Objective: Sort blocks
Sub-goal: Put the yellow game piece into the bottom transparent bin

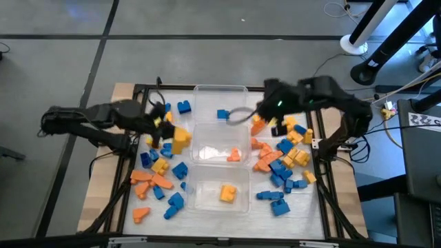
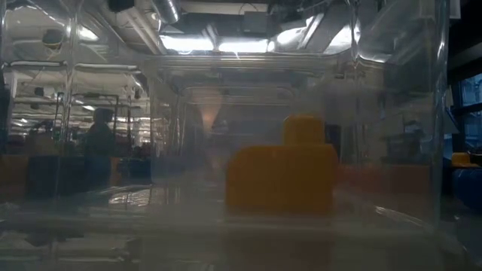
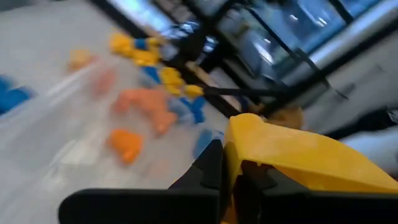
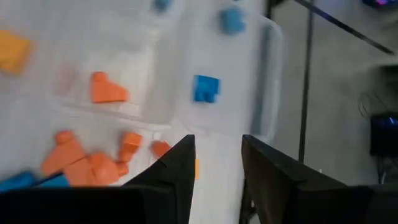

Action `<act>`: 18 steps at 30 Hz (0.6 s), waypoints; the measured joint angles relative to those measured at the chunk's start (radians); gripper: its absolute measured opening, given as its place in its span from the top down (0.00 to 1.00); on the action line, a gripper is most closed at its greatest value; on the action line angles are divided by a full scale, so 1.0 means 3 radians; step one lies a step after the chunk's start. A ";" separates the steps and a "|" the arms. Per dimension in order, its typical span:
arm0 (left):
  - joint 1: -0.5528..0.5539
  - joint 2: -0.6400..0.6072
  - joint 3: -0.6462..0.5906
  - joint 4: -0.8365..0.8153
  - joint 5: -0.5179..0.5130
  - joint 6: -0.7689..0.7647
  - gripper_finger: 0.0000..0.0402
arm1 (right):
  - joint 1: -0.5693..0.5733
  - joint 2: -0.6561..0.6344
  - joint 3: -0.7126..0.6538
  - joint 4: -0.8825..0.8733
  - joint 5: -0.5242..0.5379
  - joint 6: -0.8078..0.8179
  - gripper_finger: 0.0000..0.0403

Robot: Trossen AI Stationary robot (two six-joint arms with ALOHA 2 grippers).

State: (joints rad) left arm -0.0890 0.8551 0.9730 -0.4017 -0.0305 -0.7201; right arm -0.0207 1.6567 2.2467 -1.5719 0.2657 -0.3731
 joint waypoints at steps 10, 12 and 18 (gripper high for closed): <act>-0.0619 0.0958 -0.0003 0.1029 -0.0021 0.0636 0.96 | -0.0716 -0.0133 -0.0051 0.0012 -0.0011 0.0123 0.67; -0.0688 0.1105 -0.0003 0.1102 -0.0020 0.0691 0.95 | -0.0863 -0.0138 -0.0184 0.0009 -0.0013 0.0123 0.67; -0.0829 0.1402 -0.0003 0.1141 -0.0020 0.0694 0.93 | -0.1234 -0.0176 -0.0934 0.0003 -0.0117 0.0043 0.67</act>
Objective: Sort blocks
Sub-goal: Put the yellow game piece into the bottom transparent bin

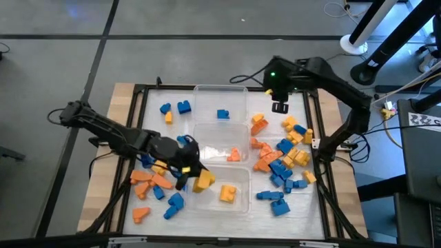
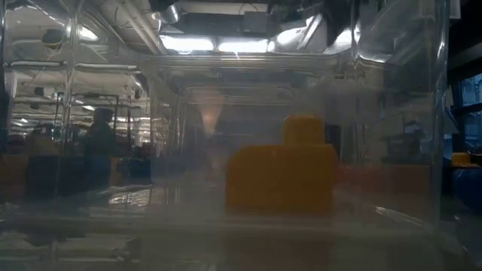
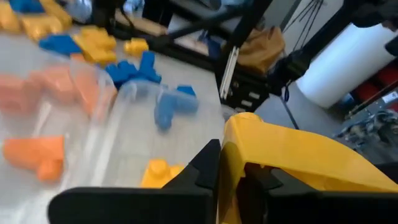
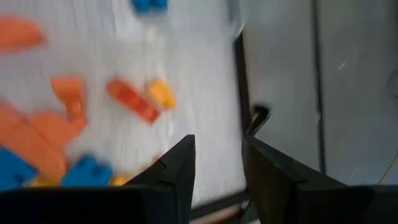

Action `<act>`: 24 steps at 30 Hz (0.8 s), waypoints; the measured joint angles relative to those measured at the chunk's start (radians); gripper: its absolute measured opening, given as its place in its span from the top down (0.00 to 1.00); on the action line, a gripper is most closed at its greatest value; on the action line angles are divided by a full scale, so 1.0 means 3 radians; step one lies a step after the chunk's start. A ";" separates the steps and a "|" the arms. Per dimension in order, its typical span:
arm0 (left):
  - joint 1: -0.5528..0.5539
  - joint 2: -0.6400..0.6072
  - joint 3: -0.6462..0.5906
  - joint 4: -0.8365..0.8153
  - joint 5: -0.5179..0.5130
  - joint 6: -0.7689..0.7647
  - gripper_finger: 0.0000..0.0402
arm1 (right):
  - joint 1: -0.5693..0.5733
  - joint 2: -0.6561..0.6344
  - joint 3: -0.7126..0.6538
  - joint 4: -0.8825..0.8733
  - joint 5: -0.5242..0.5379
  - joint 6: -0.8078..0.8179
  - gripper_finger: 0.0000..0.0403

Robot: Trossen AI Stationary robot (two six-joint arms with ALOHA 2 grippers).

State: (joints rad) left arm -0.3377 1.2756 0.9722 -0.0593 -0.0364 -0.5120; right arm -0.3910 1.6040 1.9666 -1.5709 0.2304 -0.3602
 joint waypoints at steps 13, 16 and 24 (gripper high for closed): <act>-0.0025 0.0167 -0.0001 0.0002 0.0048 -0.0106 0.74 | -0.0206 -0.0027 -0.1501 0.0110 -0.0668 -0.0702 0.67; -0.0024 0.0169 -0.0001 -0.0001 0.0048 -0.0070 0.67 | -0.0204 -0.0027 -0.1751 0.0373 -0.0855 -0.0956 0.67; -0.0024 0.0169 -0.0001 -0.0147 0.0048 0.0218 0.62 | -0.0202 -0.0027 -0.2253 0.1257 -0.1329 -0.1263 0.67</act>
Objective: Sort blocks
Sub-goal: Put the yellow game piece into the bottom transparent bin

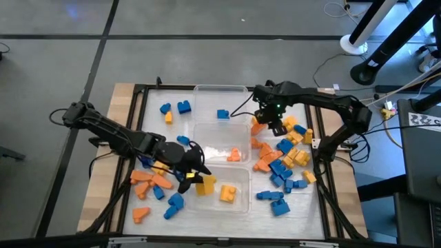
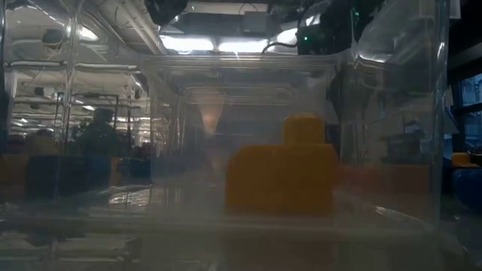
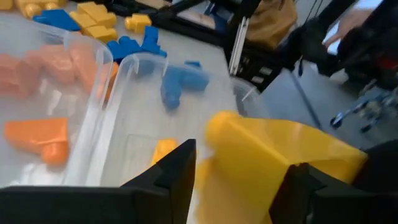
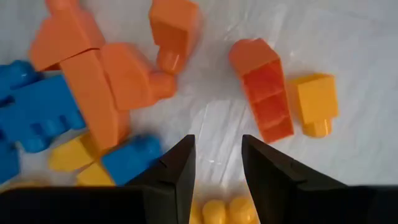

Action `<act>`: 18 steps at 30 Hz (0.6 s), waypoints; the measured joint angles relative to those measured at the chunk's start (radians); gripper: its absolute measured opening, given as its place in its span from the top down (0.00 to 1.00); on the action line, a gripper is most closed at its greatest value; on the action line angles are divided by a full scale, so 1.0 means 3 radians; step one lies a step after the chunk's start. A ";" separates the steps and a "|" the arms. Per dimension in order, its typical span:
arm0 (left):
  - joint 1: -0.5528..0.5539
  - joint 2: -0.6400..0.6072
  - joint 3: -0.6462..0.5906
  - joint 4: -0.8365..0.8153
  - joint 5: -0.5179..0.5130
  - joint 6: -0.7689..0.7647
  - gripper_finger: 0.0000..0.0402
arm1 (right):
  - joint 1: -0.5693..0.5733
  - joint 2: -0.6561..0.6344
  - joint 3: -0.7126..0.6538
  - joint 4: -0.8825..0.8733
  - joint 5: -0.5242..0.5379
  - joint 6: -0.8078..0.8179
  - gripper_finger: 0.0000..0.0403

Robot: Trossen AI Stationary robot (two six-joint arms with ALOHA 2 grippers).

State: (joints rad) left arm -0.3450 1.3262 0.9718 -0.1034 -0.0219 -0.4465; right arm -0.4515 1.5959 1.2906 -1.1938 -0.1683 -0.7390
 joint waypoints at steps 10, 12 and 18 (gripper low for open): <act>0.0001 0.0000 0.0000 -0.0056 0.0000 0.0455 0.62 | 0.0000 0.0000 -0.0545 0.0694 0.0087 -0.0011 0.67; 0.0003 0.0000 0.0000 -0.0056 0.0000 0.0469 0.62 | 0.0000 0.0000 -0.0654 0.0813 0.0087 -0.0012 0.67; 0.0003 0.0000 0.0000 -0.0063 0.0000 0.0472 0.62 | -0.0001 0.0000 -0.0848 0.1194 0.0248 -0.0012 0.67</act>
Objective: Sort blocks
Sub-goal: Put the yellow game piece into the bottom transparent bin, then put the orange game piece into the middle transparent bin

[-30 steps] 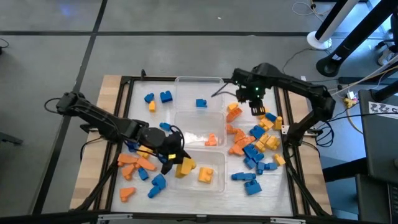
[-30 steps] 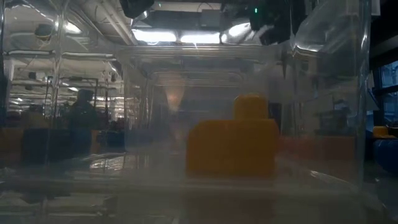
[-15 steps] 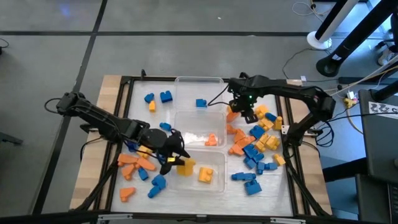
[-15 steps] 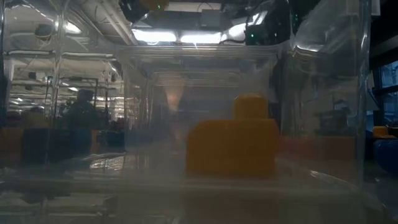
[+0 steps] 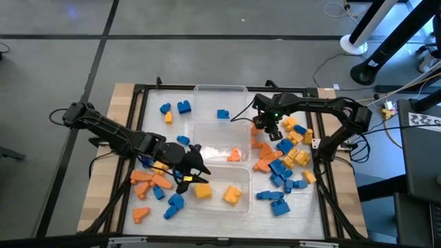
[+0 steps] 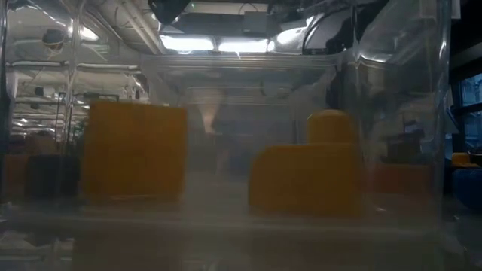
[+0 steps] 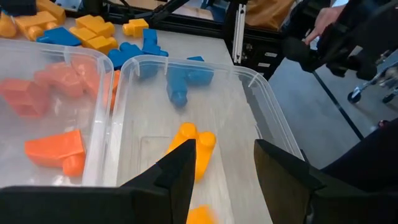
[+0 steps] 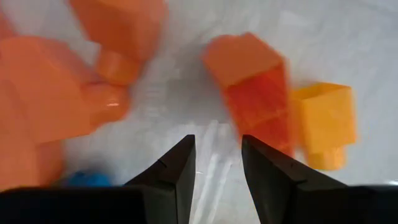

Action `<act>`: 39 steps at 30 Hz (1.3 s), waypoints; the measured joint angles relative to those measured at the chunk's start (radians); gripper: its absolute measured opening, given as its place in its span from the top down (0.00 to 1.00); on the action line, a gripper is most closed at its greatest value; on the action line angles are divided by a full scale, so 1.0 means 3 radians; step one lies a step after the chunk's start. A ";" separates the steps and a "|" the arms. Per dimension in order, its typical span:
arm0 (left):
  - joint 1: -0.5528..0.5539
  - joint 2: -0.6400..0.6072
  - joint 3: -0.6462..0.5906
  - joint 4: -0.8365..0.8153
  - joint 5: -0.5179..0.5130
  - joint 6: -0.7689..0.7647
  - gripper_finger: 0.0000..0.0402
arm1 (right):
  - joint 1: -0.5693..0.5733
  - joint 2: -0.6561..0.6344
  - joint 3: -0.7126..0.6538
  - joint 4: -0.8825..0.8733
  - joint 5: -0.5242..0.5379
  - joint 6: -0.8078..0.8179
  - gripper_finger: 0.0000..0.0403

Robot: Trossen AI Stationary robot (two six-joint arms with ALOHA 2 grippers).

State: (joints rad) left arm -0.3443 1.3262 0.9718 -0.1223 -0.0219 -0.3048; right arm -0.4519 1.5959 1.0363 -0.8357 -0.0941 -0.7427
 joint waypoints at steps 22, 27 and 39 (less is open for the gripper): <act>0.0000 -0.0001 0.0000 -0.0005 0.0000 0.0017 0.62 | -0.0001 0.0031 -0.0051 0.0157 0.0041 0.0017 0.67; 0.0000 -0.0001 0.0000 -0.0005 0.0000 0.0046 0.62 | -0.0001 0.0033 -0.0300 0.0433 0.0022 0.0182 0.67; 0.0023 -0.0001 0.0000 0.0011 -0.0001 0.0056 0.62 | 0.0000 0.0033 -0.0443 0.0862 0.0054 0.0215 0.90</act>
State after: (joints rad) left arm -0.3374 1.3258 0.9718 -0.1188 -0.0223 -0.2881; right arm -0.4519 1.6058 0.9035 -0.5771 -0.0779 -0.6781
